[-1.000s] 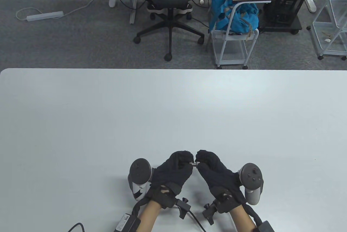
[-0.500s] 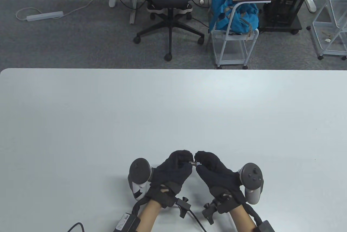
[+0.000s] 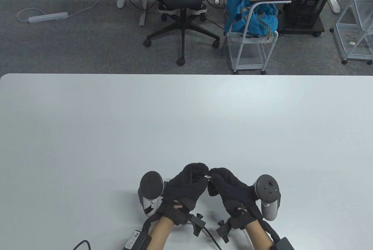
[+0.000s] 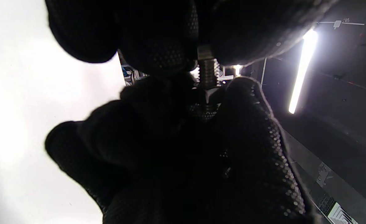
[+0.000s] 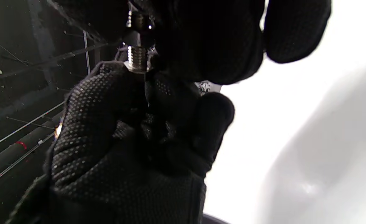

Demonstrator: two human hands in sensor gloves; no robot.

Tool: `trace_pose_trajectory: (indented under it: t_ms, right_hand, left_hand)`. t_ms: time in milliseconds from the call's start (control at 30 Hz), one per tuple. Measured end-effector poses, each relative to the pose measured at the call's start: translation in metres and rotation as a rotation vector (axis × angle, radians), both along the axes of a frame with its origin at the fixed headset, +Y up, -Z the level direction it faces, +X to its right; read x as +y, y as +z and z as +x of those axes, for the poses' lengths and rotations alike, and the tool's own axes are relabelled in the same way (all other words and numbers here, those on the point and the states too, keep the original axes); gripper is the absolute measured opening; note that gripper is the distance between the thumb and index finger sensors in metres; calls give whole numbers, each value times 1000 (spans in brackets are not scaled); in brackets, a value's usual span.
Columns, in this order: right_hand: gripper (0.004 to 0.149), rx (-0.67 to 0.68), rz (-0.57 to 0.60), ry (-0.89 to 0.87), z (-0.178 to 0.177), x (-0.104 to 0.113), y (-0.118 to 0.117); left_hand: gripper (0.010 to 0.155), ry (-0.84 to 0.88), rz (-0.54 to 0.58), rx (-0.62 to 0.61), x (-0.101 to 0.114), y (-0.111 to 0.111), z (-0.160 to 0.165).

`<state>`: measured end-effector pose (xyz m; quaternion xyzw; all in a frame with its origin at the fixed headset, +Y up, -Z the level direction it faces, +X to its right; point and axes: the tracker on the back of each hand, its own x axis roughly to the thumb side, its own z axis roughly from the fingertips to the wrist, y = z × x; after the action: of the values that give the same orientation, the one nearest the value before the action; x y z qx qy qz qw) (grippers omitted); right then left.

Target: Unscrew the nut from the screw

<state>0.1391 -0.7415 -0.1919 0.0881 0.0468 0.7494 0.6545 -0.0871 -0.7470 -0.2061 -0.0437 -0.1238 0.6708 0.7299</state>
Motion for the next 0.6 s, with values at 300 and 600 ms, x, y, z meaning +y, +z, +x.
trace_pose_trajectory:
  t_ms: [300,600]
  right_hand:
    - [53,40,83,-20,2,11,1]
    - [58,19,-8,5,1,0,1]
  left_hand:
    - [48,27,-17,17,0,1,-2]
    - [48,16,-3,10,0,2,-1]
